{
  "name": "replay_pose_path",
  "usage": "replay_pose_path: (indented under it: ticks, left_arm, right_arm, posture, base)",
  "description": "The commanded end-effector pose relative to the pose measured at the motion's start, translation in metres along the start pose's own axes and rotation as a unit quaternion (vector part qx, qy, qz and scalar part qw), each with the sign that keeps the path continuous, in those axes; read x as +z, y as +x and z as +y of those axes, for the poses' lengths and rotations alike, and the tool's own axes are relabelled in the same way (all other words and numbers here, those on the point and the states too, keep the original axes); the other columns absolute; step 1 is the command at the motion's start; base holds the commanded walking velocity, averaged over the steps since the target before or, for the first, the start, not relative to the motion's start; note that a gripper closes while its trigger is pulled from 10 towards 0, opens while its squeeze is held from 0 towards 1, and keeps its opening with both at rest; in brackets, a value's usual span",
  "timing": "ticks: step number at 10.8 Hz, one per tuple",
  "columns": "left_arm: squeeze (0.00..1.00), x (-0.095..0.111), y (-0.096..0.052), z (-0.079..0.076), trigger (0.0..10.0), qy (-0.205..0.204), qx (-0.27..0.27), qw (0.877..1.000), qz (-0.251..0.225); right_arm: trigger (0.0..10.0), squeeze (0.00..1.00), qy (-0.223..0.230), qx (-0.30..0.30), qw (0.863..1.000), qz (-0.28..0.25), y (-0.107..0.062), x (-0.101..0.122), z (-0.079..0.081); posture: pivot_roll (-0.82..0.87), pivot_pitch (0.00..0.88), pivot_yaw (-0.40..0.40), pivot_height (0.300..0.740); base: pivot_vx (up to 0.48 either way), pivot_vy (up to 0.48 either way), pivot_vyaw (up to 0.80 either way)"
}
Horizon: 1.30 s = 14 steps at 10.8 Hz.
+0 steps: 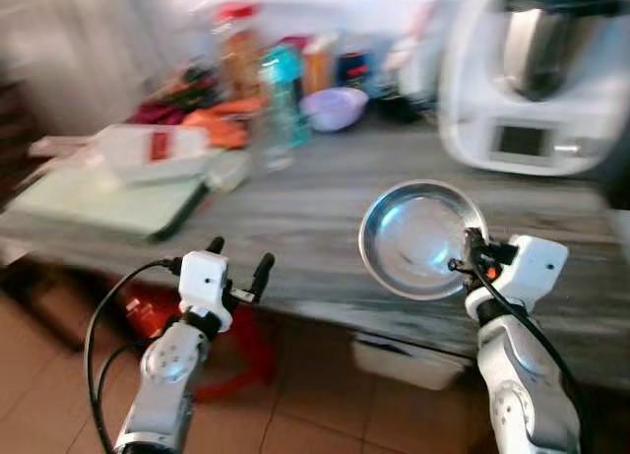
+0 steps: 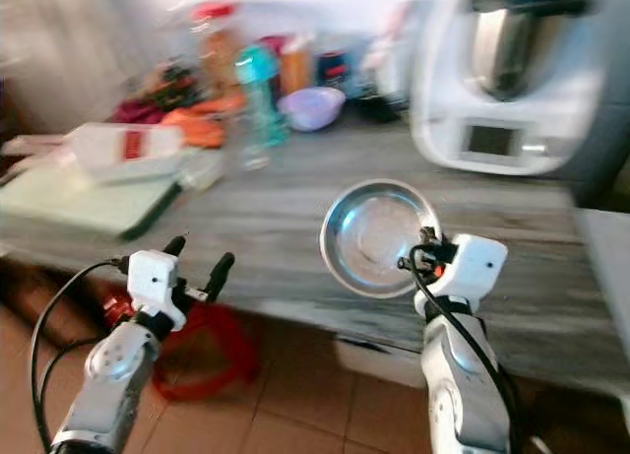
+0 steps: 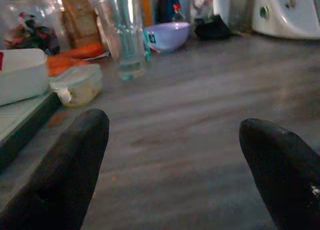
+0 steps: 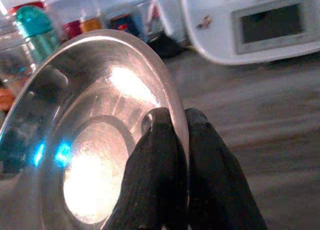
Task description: Setting the table
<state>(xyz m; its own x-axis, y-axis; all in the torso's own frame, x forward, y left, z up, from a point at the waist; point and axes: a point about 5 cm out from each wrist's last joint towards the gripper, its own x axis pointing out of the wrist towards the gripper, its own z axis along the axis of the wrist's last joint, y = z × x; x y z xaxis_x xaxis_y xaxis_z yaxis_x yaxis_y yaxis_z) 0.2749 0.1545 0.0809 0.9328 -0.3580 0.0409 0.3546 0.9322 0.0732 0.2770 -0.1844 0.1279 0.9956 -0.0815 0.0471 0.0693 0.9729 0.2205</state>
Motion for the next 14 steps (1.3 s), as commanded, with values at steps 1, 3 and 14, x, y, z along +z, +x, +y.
replay_pose_path:
  ticks: [1, 3, 14]
  left_arm:
    - [0.00, 0.008, 0.002, -0.005, 10.0, 0.007, -0.040, 0.999, -0.017]
    - [0.00, 0.010, 0.004, -0.011, 10.0, -0.015, -0.097, 0.995, -0.020]
    - [0.00, 0.009, 0.005, -0.030, 10.0, 0.011, -0.243, 0.970, -0.008]
  right_arm:
    - [10.0, 0.00, 0.004, 0.000, 1.000, -0.007, 0.007, 0.005, -0.001]
    - [10.0, 0.00, 0.029, -0.012, 0.999, 0.015, 0.021, 0.000, 0.001]
    - [10.0, 0.97, 0.160, -0.048, 0.976, 0.140, 0.047, -0.035, 0.029]
  posture:
    - [0.03, 0.000, 0.098, 0.740]
    - [0.03, 0.000, 0.106, 0.740]
    - [0.04, 0.000, 0.097, 0.740]
  base:
    - [0.000, 0.000, 0.00]
    - [0.000, 0.000, 0.00]
    - [0.000, 0.000, 0.00]
